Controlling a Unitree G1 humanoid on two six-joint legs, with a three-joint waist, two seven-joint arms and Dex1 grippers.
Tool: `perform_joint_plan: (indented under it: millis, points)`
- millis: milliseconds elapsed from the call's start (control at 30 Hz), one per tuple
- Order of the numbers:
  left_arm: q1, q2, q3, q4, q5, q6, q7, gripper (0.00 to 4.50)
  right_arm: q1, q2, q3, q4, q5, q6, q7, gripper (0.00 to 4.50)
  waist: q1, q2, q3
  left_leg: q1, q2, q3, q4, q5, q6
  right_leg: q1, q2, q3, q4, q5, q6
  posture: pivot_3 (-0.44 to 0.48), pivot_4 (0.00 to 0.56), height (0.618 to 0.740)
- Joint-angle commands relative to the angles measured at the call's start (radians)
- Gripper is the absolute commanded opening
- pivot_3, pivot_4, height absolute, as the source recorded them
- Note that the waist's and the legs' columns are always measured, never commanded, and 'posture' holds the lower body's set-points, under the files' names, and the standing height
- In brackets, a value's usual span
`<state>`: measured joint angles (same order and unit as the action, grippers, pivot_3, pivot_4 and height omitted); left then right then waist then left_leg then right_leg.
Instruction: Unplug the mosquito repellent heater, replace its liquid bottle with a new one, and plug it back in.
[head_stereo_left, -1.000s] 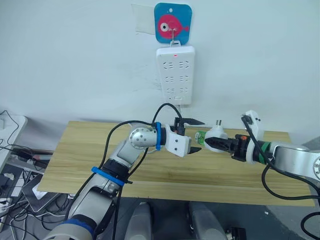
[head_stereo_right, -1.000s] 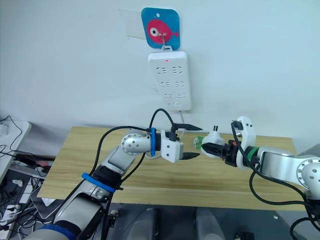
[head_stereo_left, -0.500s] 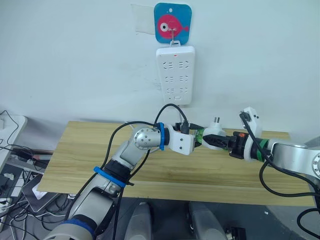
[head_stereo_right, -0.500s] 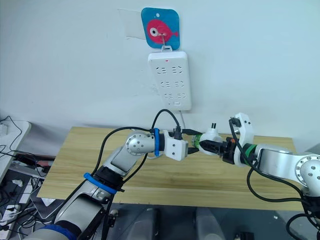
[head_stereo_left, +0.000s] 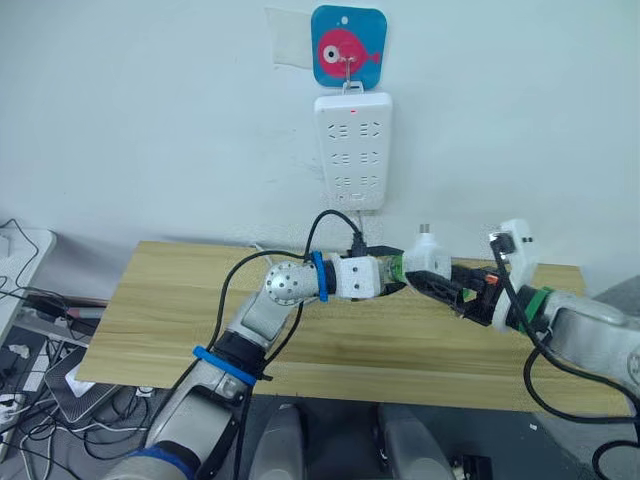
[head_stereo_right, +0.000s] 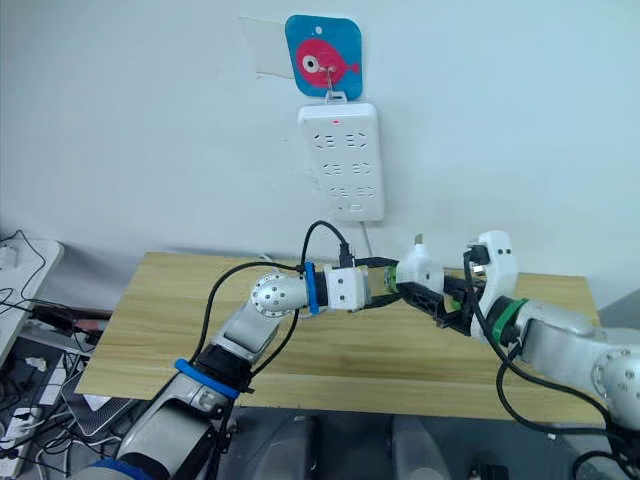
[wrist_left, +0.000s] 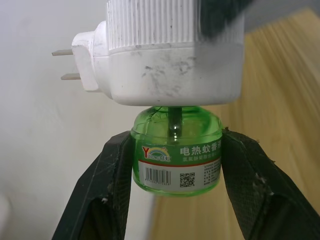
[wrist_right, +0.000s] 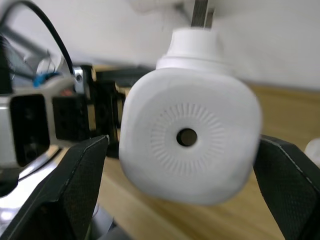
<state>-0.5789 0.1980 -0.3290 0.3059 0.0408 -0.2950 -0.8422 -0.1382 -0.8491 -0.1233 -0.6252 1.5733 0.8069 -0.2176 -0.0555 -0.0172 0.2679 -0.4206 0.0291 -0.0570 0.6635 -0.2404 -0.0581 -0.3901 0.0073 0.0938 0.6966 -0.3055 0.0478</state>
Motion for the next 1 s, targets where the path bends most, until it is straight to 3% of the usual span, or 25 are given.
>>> perform_joint_plan:
  millis: [33, 267, 600, 700, 800, 967, 1000]
  points:
    - [0.022, -0.06, 0.051, -0.08, -0.141, 0.097, 0.01, 2.22, 0.035, 0.061, -0.037, -0.115, -0.138, -0.087, 0.019, 4.5, -0.002, 0.0, 0.0, 0.0, 0.0, 0.0, 0.0, 0.0, 0.0, 0.0, 0.0, 0.0, 0.0, 0.0, 0.0, -0.089, 0.212, 0.74]
    - [0.068, -0.117, 0.075, -0.166, -0.221, 0.256, 0.048, 2.22, 0.018, 0.249, 0.068, -0.166, -0.43, -0.158, -0.045, 4.5, -0.009, 0.0, -0.001, 0.002, 0.0, 0.0, -0.001, 0.0, 0.0, 0.0, 0.001, 0.001, 0.001, 0.0, 0.0, -0.109, 0.21, 0.74]
    - [0.09, -0.117, 0.073, -0.211, -0.237, 0.315, 0.07, 2.22, -0.026, 0.406, 0.13, -0.156, -0.61, -0.145, -0.048, 4.5, -0.017, 0.001, -0.001, 0.002, 0.0, 0.001, -0.001, 0.0, 0.0, 0.0, 0.001, 0.001, 0.0, 0.0, 0.0, -0.096, 0.212, 0.74]
    - [0.099, -0.117, 0.07, -0.226, -0.243, 0.322, 0.075, 2.22, -0.022, 0.438, 0.133, -0.156, -0.626, -0.138, -0.046, 3.88, -0.019, 0.001, -0.001, 0.002, 0.0, 0.001, -0.001, 0.0, 0.0, 0.0, 0.001, 0.001, 0.0, 0.0, 0.0, -0.087, 0.213, 0.74]
    - [0.11, -0.12, 0.067, -0.245, -0.248, 0.329, 0.074, 2.22, -0.026, 0.458, 0.136, -0.149, -0.637, -0.128, -0.034, 2.93, -0.02, 0.001, -0.001, 0.002, 0.0, 0.001, -0.001, 0.0, 0.0, 0.0, 0.001, 0.001, 0.001, 0.0, 0.0, -0.081, 0.214, 0.74]
    - [0.117, -0.119, 0.071, -0.255, -0.256, 0.334, 0.068, 2.22, -0.031, 0.478, 0.128, -0.14, -0.654, -0.116, -0.014, 2.92, -0.019, 0.001, -0.001, 0.002, 0.0, 0.001, -0.001, 0.0, 0.0, 0.0, 0.001, 0.001, 0.0, 0.0, 0.0, -0.072, 0.215, 0.74]
    - [0.117, -0.116, 0.075, -0.255, -0.26, 0.337, 0.065, 2.78, -0.031, 0.479, 0.125, -0.14, -0.656, -0.115, -0.011, 2.92, -0.019, 0.001, -0.001, 0.002, 0.0, 0.001, -0.001, 0.0, 0.0, 0.0, 0.001, 0.001, 0.0, 0.0, 0.0, -0.072, 0.215, 0.74]
